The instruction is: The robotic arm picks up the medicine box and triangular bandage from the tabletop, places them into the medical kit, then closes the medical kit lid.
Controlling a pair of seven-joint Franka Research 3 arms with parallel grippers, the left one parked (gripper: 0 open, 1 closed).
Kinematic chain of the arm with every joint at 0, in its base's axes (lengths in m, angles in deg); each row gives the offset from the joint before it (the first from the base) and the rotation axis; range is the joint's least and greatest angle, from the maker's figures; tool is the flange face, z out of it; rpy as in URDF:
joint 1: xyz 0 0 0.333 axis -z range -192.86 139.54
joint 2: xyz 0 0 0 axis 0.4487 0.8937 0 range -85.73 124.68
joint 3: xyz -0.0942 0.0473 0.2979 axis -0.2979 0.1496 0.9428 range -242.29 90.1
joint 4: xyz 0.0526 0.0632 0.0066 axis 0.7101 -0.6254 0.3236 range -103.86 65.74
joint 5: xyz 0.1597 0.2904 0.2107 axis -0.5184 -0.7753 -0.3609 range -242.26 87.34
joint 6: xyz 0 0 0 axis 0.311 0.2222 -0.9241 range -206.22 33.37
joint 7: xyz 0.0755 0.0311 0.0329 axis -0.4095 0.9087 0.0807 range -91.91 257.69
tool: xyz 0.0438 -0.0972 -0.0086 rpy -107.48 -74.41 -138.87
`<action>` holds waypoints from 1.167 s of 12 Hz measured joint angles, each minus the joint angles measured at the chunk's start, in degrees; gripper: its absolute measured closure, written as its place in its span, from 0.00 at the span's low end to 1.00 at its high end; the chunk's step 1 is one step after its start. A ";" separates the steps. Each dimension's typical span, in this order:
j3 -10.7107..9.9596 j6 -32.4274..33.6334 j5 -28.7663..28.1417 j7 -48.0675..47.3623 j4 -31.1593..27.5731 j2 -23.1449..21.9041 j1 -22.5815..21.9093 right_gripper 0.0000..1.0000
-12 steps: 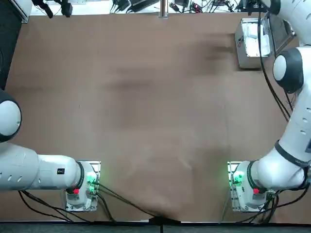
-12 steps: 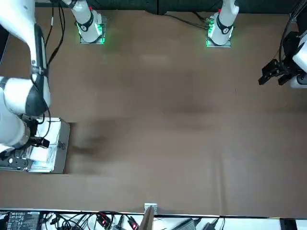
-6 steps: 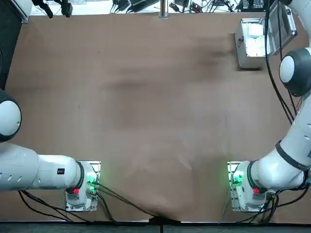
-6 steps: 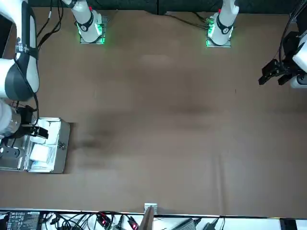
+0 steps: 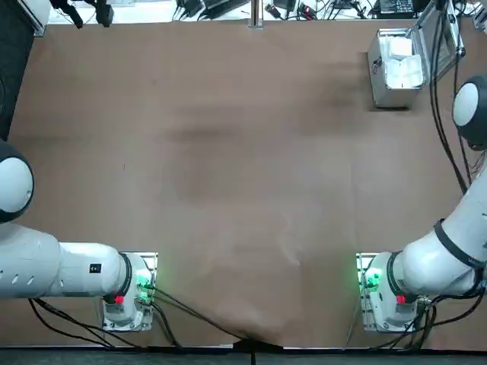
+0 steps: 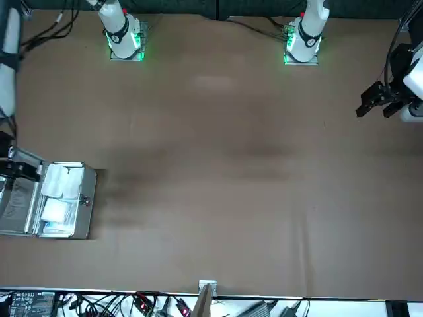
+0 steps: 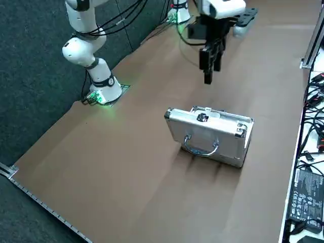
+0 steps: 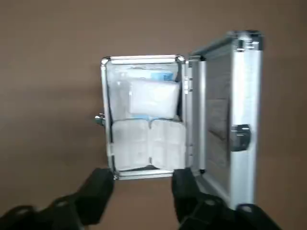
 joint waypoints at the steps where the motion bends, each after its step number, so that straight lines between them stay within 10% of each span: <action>1: -0.13 -0.01 -1.40 2.49 0.00 -0.31 1.91 0.23; 2: -0.21 -0.35 -3.26 7.13 -0.01 -0.50 5.92 0.50; 6: -0.15 -4.62 -8.02 12.52 -0.26 0.99 13.74 0.98; 14: 0.22 -8.90 -16.81 13.71 -0.36 5.80 18.15 0.99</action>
